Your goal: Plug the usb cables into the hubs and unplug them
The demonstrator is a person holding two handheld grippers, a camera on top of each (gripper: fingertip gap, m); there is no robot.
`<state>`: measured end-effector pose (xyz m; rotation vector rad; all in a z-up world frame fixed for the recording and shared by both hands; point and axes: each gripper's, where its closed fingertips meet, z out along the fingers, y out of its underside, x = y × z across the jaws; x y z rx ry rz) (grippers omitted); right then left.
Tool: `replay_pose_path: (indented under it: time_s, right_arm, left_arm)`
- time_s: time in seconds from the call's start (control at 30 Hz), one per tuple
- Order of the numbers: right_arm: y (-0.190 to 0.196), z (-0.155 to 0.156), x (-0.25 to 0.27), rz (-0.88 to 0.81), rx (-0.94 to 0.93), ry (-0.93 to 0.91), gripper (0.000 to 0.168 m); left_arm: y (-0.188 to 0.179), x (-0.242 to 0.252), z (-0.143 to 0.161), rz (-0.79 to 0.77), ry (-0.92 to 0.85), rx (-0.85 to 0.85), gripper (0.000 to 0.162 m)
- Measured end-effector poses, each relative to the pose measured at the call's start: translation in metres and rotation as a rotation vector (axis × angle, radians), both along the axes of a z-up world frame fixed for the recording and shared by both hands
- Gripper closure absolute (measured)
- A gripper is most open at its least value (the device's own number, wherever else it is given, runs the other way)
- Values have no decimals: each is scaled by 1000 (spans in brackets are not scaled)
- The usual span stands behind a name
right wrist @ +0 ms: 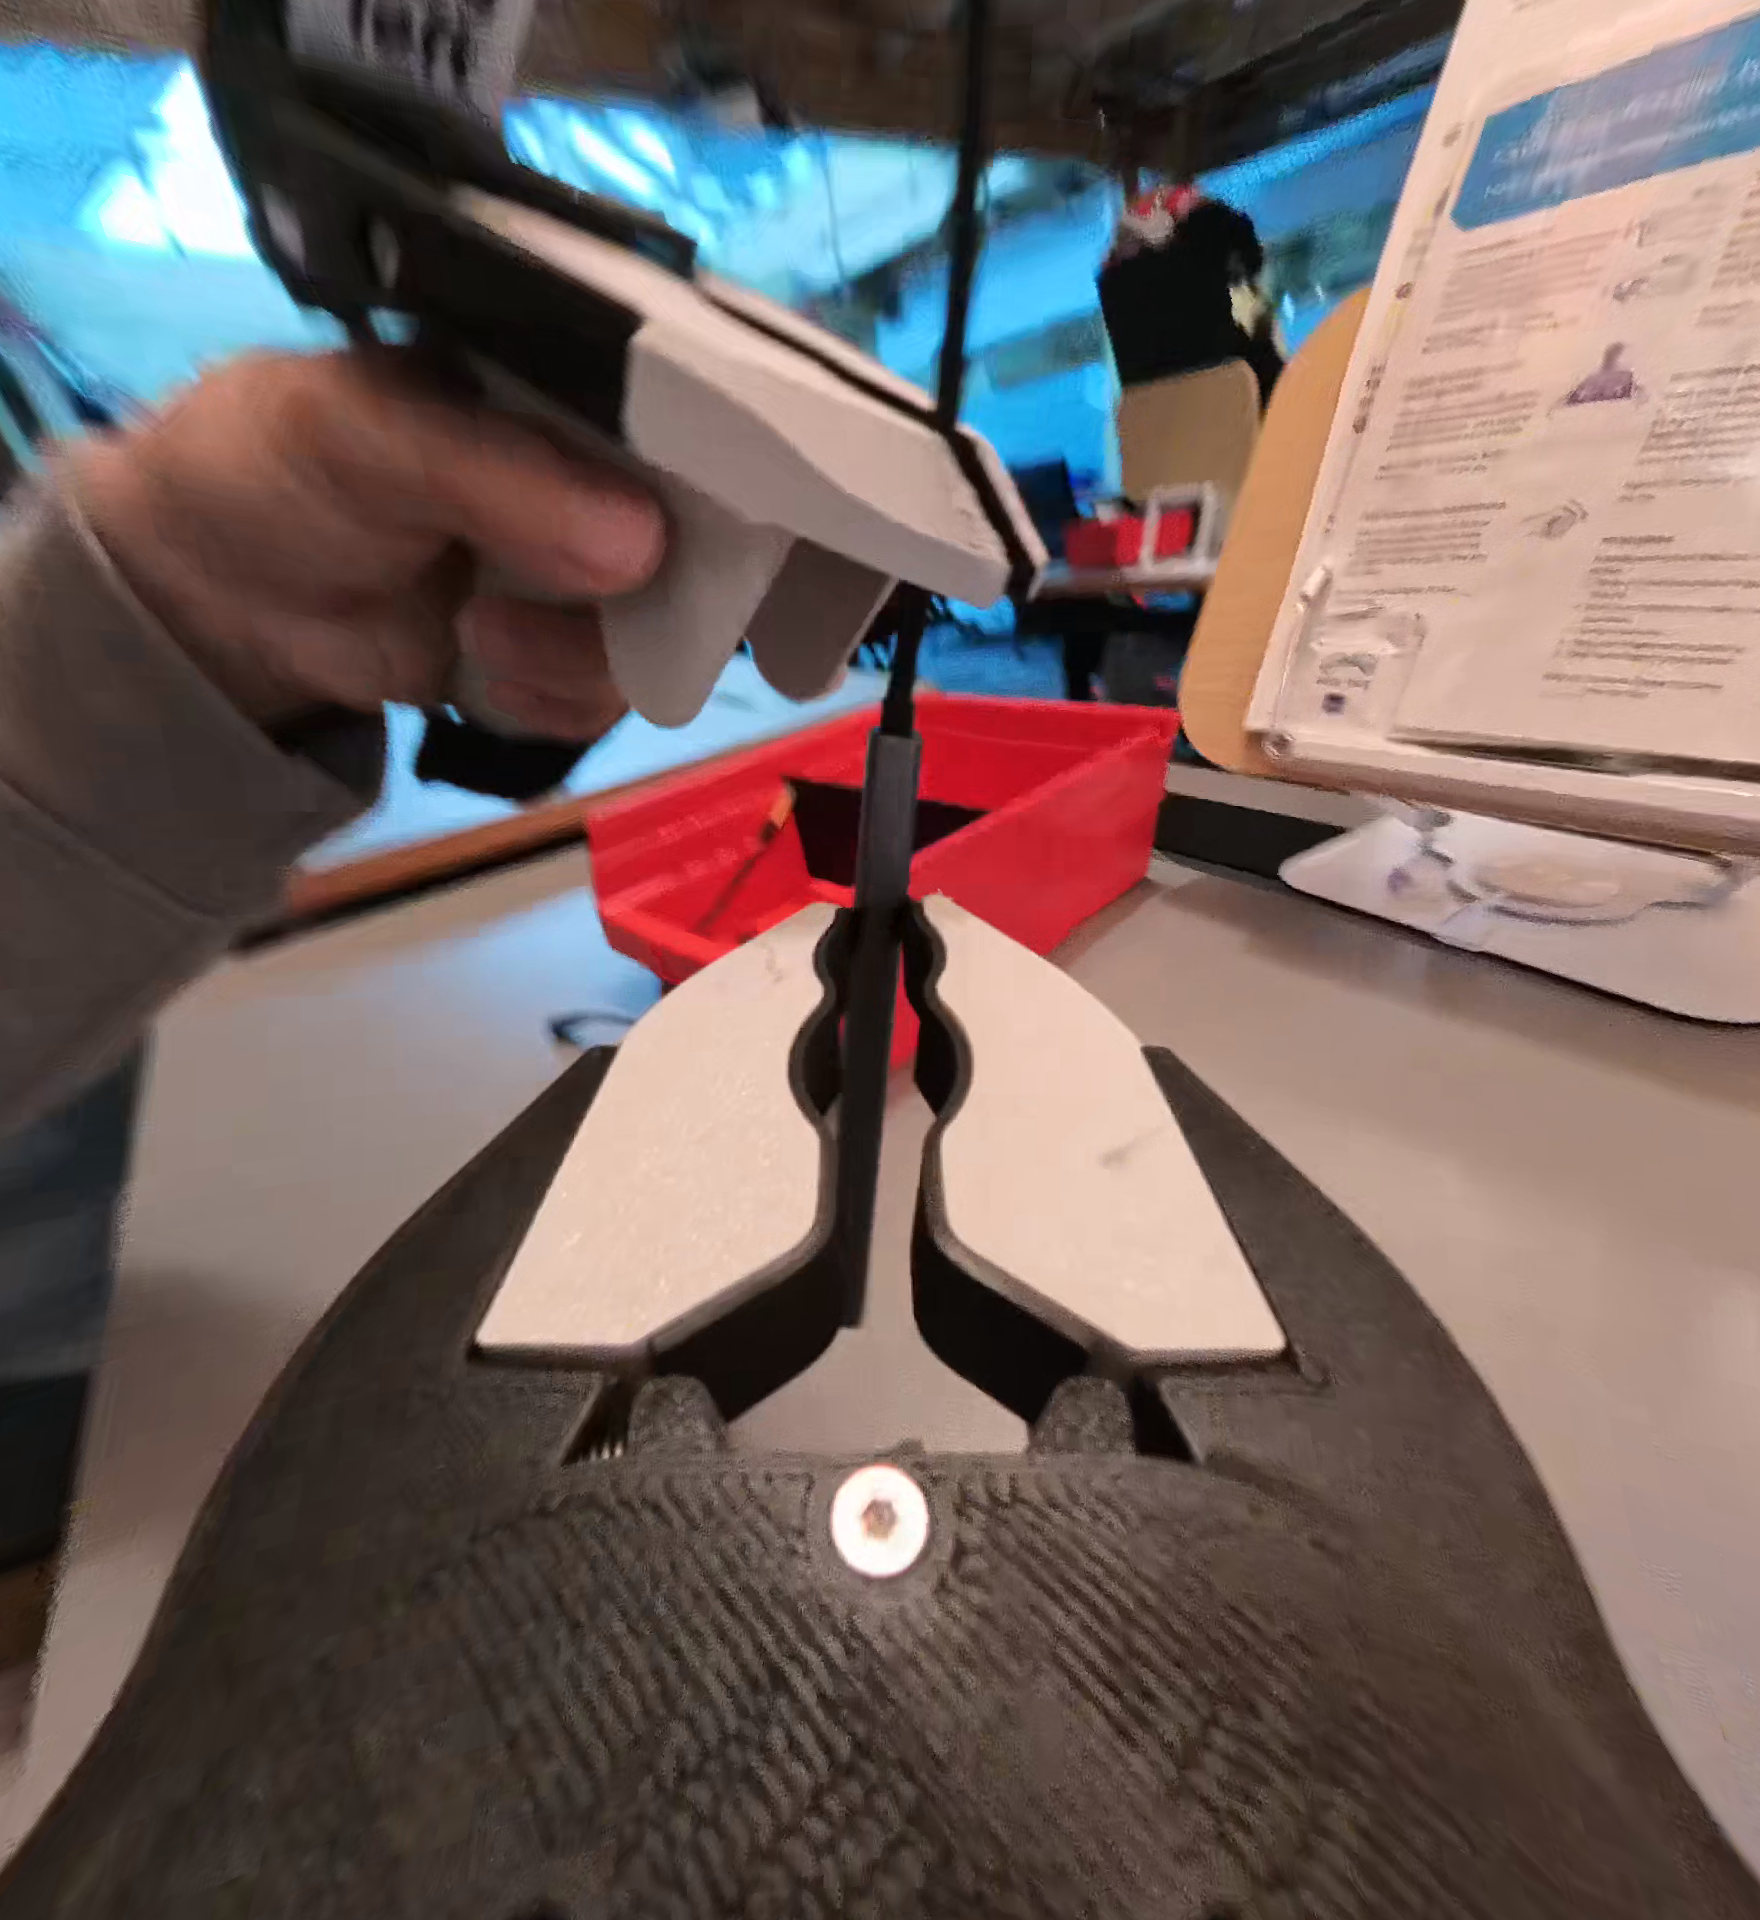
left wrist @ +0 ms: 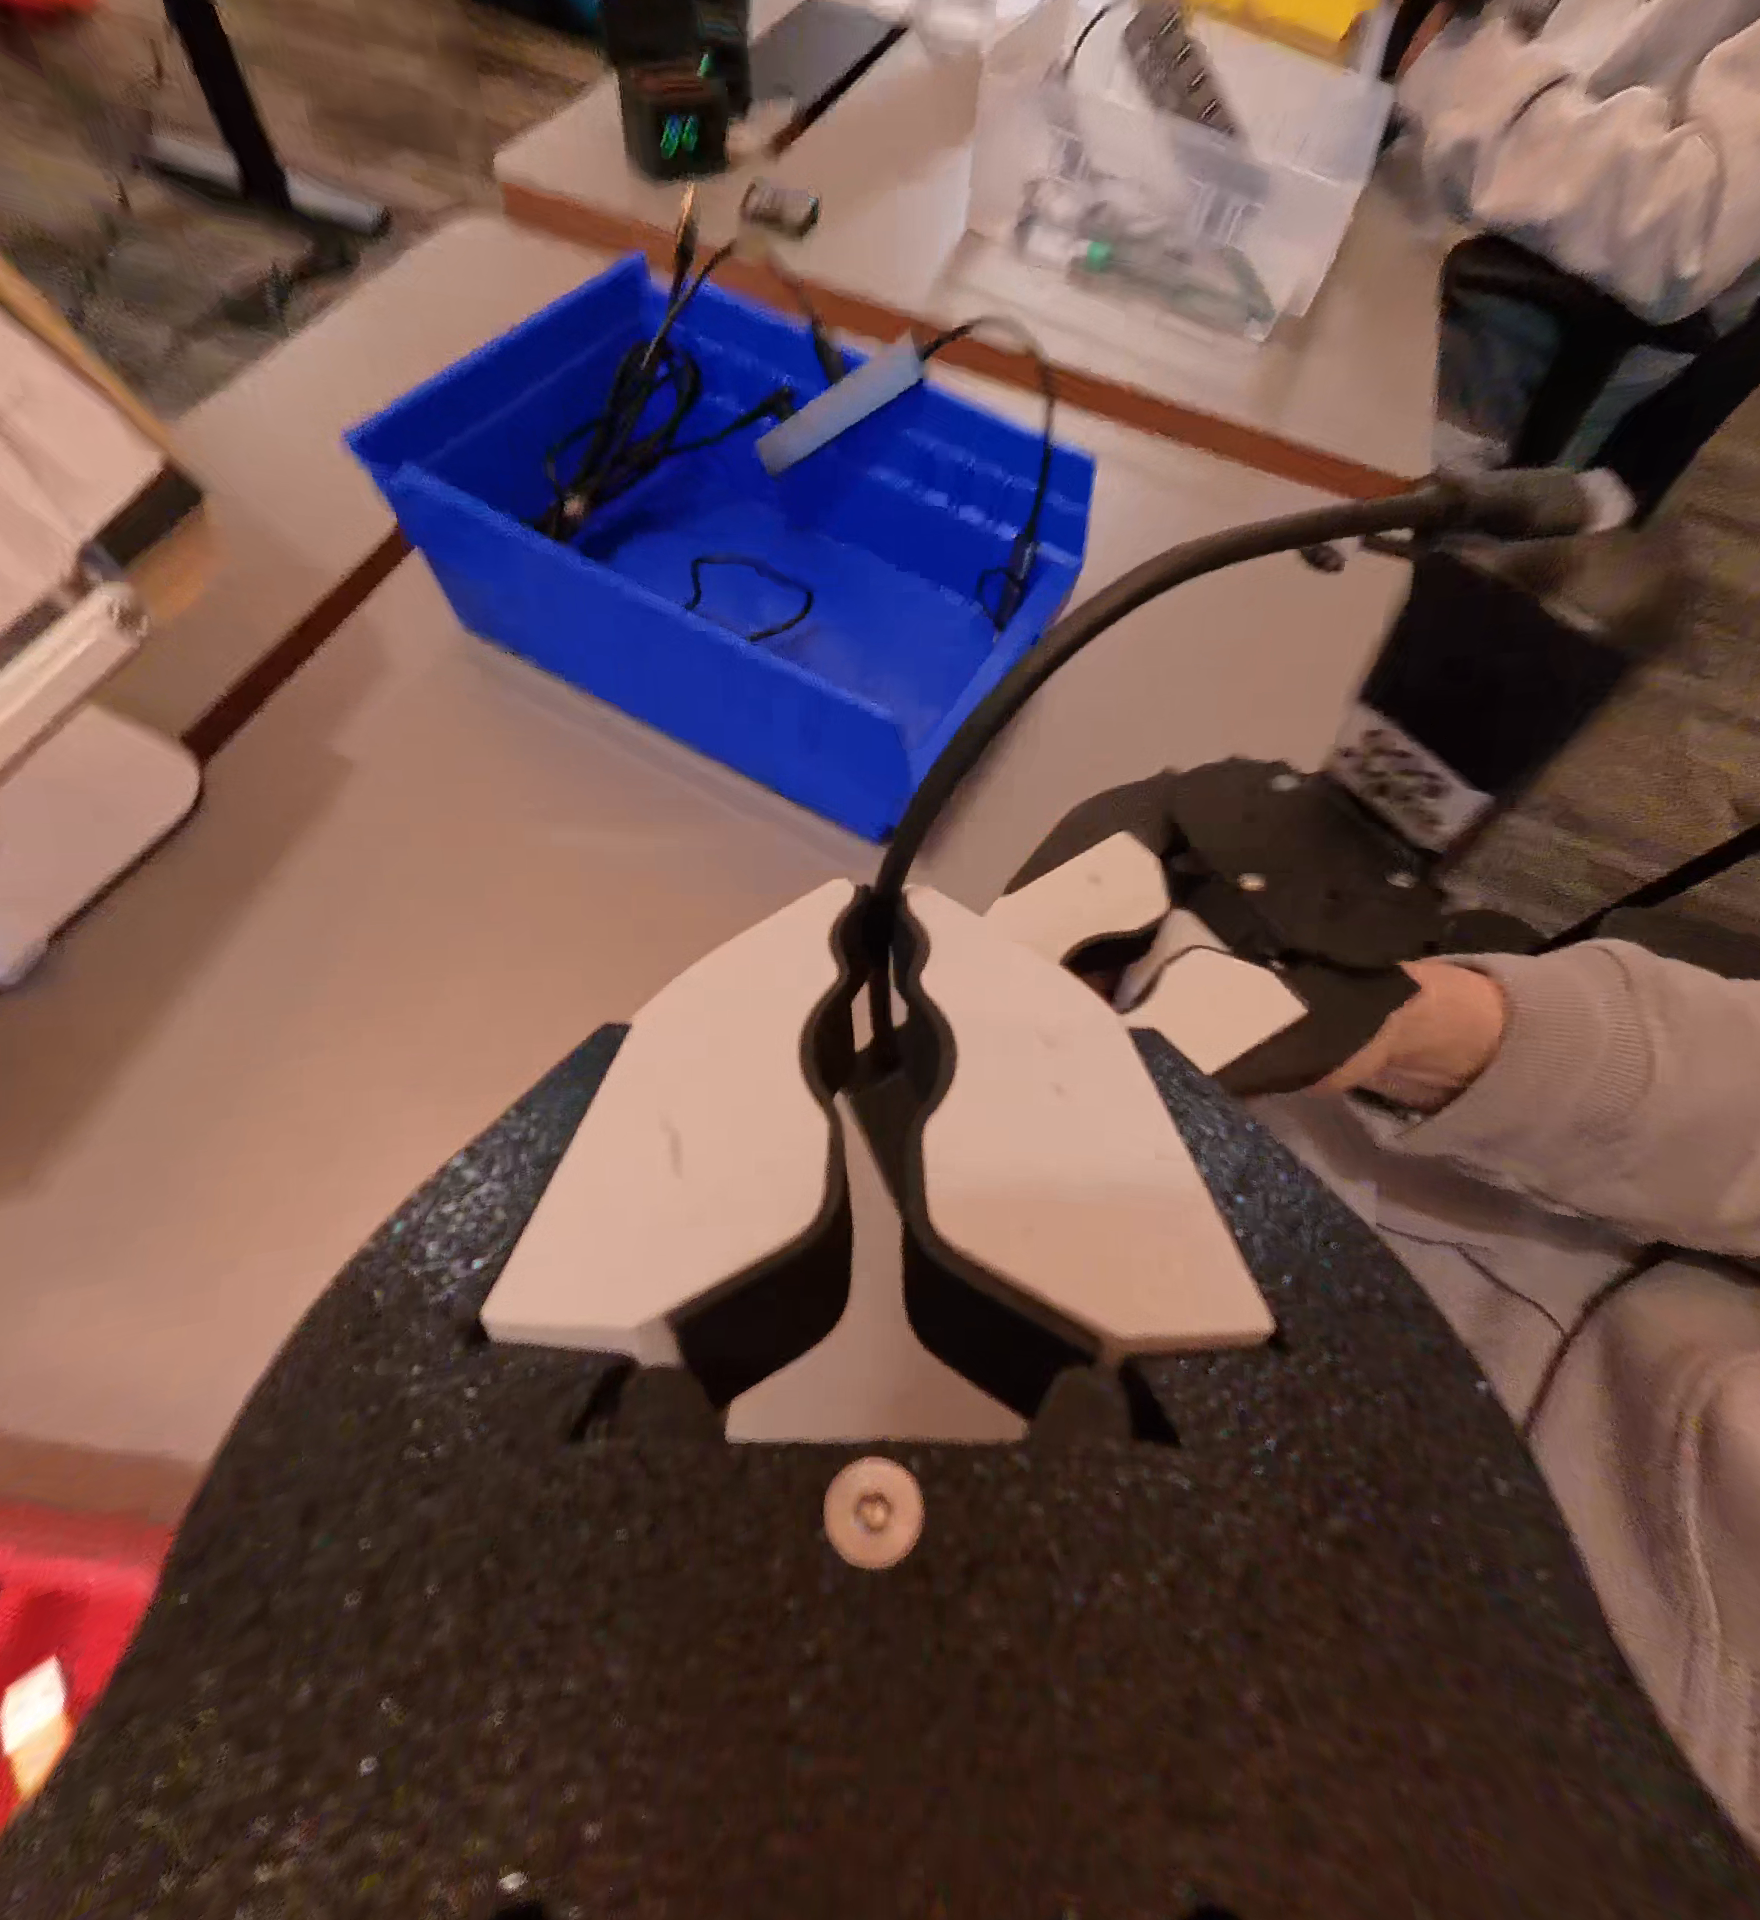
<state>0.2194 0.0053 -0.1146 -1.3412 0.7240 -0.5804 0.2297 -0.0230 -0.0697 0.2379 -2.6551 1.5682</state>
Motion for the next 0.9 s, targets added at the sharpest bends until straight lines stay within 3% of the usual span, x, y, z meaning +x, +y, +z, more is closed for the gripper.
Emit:
replay_pose_path:
  time_s: [0.03, 0.07, 0.13, 0.27, 0.47, 0.63, 0.73, 0.87, 0.9]
  right_arm:
    - [-2, 5, -3, 43, 89, -23, 159]
    - [-5, 11, -6, 92, 179, -35, 159]
    - [-14, 24, -14, 175, 345, -94, 159]
    - [-39, 54, -45, 365, 645, -275, 159]
    - [-35, 65, -78, 562, 725, -427, 159]
    - [-41, 70, -81, 592, 803, -453, 160]
    - [-43, 69, -81, 562, 757, -447, 159]
    - [-44, 53, -58, 388, 677, -256, 155]
    - [-44, 43, -48, 309, 627, -166, 141]
  left_arm:
    - [-3, -7, 7, -32, -9, -57, 157]
    - [-4, -13, 15, -57, -14, -121, 151]
    - [2, -24, 28, -89, -22, -205, 117]
    - [28, -44, 21, -148, -100, -329, 115]
    - [21, -81, -41, -188, -333, -189, 113]
    - [9, -91, -41, -212, -567, -154, 141]
    - [7, -87, -42, -189, -538, -153, 145]
    - [18, -52, -34, -20, -633, -162, 153]
    - [23, -40, -32, 39, -719, -138, 153]
